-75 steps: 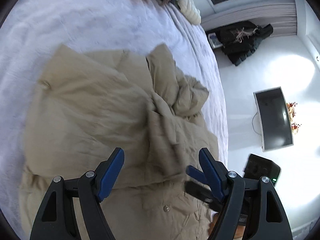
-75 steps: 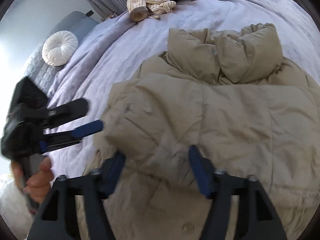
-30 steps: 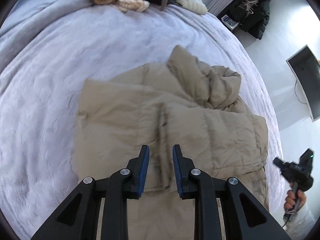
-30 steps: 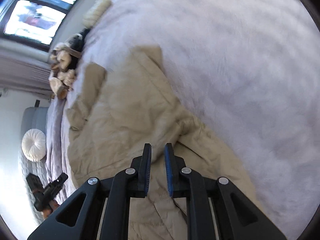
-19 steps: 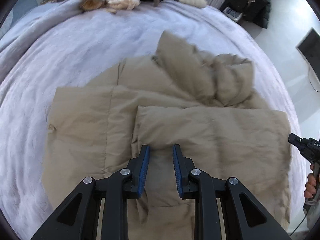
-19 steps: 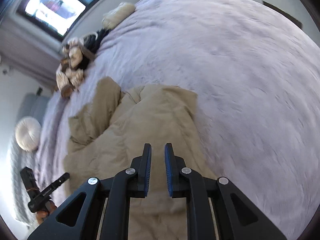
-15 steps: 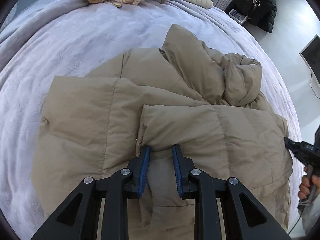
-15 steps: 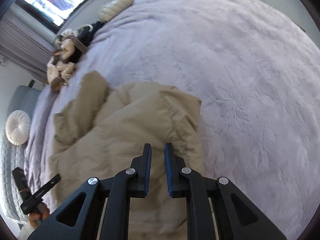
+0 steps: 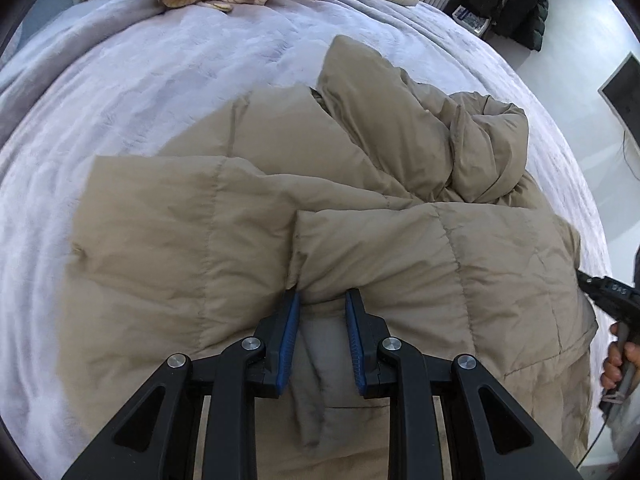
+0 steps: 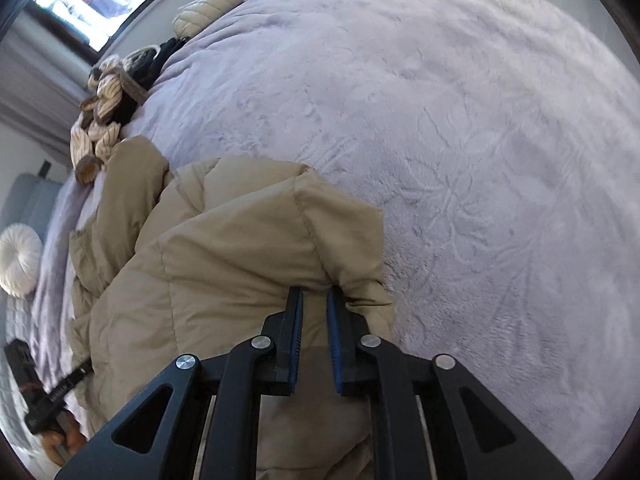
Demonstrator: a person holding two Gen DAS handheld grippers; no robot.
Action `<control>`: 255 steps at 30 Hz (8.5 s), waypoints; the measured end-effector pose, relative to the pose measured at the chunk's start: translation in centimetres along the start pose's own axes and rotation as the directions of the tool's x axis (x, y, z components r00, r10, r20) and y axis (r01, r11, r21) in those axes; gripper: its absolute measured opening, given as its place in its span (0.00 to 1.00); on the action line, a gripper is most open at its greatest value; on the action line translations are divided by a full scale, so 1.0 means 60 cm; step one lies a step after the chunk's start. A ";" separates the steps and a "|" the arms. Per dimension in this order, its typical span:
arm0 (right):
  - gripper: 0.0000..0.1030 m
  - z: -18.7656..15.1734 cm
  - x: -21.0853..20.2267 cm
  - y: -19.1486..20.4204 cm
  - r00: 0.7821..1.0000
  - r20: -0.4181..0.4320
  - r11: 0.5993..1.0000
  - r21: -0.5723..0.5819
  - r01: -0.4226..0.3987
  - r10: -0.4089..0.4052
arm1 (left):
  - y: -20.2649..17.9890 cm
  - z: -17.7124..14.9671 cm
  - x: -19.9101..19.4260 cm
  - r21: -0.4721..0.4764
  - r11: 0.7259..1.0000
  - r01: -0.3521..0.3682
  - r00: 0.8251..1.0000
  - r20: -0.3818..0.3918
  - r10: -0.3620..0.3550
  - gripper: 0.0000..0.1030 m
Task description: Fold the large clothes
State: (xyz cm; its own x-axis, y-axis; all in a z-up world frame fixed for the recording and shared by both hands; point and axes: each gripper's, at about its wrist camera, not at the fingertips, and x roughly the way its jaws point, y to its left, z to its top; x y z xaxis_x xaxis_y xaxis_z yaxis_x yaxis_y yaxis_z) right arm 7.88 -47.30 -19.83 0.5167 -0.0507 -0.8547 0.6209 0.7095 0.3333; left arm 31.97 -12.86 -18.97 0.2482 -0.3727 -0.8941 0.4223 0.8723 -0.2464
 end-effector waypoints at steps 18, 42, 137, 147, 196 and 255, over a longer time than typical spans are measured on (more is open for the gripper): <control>0.24 -0.095 -0.119 -0.002 0.998 -0.060 0.999 0.046 -0.017 0.020 | -0.017 -0.057 -0.095 -0.017 0.995 -0.103 0.994 -0.049 0.102 0.25; 0.94 -0.217 -0.179 -0.011 0.965 -0.211 0.988 0.026 -0.152 0.154 | -0.069 -0.260 -0.204 -0.139 0.963 -0.230 0.970 -0.115 0.215 1.00; 0.09 -0.245 -0.255 0.010 0.825 -0.034 0.767 0.391 -0.508 0.564 | 0.120 -0.220 -0.398 -0.358 0.854 0.378 0.926 0.162 -0.342 0.17; 0.09 0.006 -0.150 0.112 0.851 -0.121 0.852 0.207 -0.481 0.510 | 0.130 -0.016 -0.283 -0.374 0.885 0.278 0.956 0.197 -0.218 0.17; 0.00 0.093 0.103 -0.011 0.965 0.067 0.952 0.164 -0.260 0.253 | 0.148 0.102 0.029 -0.218 0.976 0.002 0.983 0.180 0.038 0.60; 1.00 -0.242 -0.064 -0.007 0.927 -0.067 0.844 0.441 -0.304 0.369 | 0.208 -0.225 -0.084 -0.578 0.803 0.145 0.979 -0.036 -0.202 0.99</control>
State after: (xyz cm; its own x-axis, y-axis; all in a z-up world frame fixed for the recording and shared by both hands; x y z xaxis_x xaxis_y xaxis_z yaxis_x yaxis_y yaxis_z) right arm -2.94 -37.15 -22.45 0.6686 0.2617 -0.6960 0.6270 0.3047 0.7169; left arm 24.21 4.20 -22.58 0.1261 -0.5298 -0.8387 -0.1289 0.8295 -0.5434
